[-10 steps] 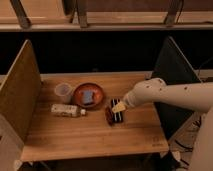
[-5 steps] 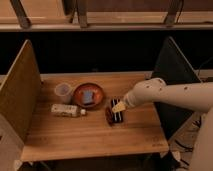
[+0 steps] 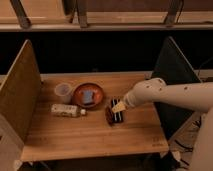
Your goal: Place the eraser in the ceramic cup
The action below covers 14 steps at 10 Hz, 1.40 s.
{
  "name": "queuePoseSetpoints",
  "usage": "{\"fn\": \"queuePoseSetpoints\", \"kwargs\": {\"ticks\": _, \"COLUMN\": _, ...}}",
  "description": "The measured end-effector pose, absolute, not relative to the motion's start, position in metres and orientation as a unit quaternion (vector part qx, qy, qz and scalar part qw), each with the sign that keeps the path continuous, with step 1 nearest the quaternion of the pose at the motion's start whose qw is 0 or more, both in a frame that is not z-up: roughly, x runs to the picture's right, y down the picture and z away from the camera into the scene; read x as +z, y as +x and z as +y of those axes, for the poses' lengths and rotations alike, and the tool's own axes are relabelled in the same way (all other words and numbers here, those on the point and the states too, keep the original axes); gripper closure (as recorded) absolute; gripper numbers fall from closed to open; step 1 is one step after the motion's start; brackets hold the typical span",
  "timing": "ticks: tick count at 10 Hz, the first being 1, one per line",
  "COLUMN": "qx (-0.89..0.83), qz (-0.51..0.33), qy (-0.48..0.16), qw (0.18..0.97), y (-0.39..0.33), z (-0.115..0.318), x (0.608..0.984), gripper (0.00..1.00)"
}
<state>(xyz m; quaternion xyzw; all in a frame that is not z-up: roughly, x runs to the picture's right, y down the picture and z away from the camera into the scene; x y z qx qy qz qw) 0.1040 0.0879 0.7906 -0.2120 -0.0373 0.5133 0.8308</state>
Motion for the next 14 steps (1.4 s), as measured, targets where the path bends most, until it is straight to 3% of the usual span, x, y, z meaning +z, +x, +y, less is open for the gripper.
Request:
{"fn": "queuePoseSetpoints", "kwargs": {"ticks": 4, "qx": 0.557, "qz": -0.048, "qy": -0.203, "qw": 0.804, "y": 0.093, "z": 0.062, "x": 0.794, "gripper": 0.2}}
{"fn": "queuePoseSetpoints", "kwargs": {"ticks": 14, "qx": 0.616, "qz": 0.083, "qy": -0.219, "qw": 0.752, "y": 0.119, "z": 0.111, "x": 0.872, "gripper": 0.2}}
